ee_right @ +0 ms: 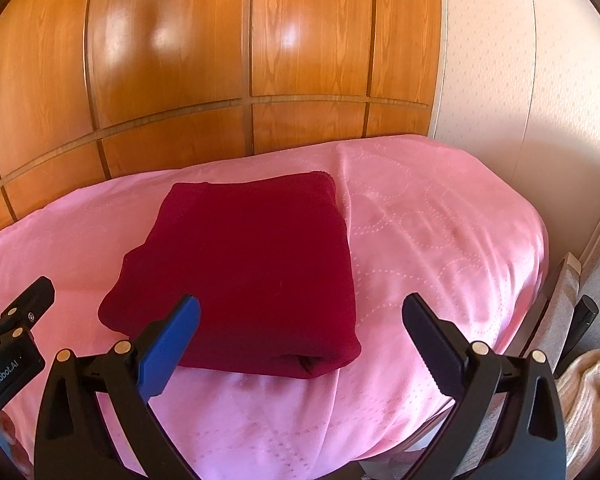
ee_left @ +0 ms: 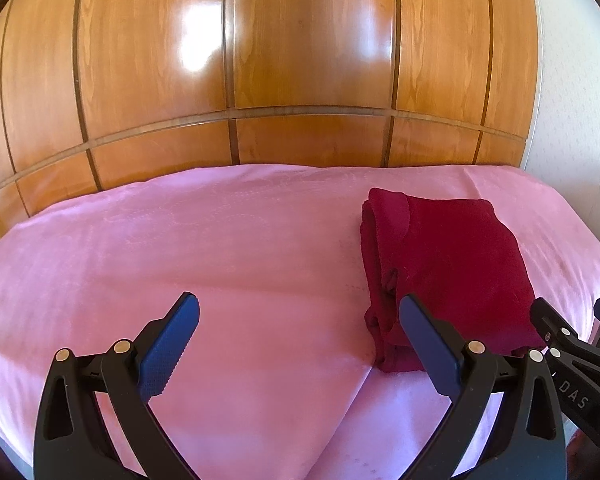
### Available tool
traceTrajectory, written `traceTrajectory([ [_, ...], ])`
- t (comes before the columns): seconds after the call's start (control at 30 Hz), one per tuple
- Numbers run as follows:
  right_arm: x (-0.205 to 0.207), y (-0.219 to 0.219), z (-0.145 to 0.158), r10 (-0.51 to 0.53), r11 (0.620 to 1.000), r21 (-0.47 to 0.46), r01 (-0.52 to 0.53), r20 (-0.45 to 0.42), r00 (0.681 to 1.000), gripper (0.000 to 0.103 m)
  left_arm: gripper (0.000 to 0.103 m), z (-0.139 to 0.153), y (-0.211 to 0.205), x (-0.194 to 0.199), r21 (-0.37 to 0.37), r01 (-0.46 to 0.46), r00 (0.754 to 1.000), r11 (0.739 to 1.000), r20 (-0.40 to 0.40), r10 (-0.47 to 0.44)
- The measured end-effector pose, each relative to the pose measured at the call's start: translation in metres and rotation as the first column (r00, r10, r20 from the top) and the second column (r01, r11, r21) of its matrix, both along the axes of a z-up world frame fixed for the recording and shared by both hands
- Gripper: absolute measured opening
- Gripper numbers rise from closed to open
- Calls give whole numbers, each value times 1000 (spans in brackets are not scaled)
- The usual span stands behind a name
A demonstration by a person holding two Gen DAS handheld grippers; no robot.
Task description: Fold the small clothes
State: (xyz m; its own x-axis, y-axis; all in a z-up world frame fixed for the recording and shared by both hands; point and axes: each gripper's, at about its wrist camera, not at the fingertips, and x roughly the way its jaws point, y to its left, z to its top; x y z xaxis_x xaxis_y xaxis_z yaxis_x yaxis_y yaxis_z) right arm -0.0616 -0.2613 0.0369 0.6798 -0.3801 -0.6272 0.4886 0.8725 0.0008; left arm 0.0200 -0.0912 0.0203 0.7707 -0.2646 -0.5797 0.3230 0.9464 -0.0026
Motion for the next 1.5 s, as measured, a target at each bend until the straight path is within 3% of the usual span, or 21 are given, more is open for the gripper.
traceTrajectory([
  [1.27, 6, 3, -5, 15, 1000, 9, -15, 1, 1000, 101, 99, 5, -2, -5, 0, -11, 1000, 1000, 10, 11],
  [1.5, 6, -11, -1, 12, 1000, 27, -13, 22, 1000, 101, 99, -5, 0, 3, 5, -12, 999, 1000, -35, 12],
])
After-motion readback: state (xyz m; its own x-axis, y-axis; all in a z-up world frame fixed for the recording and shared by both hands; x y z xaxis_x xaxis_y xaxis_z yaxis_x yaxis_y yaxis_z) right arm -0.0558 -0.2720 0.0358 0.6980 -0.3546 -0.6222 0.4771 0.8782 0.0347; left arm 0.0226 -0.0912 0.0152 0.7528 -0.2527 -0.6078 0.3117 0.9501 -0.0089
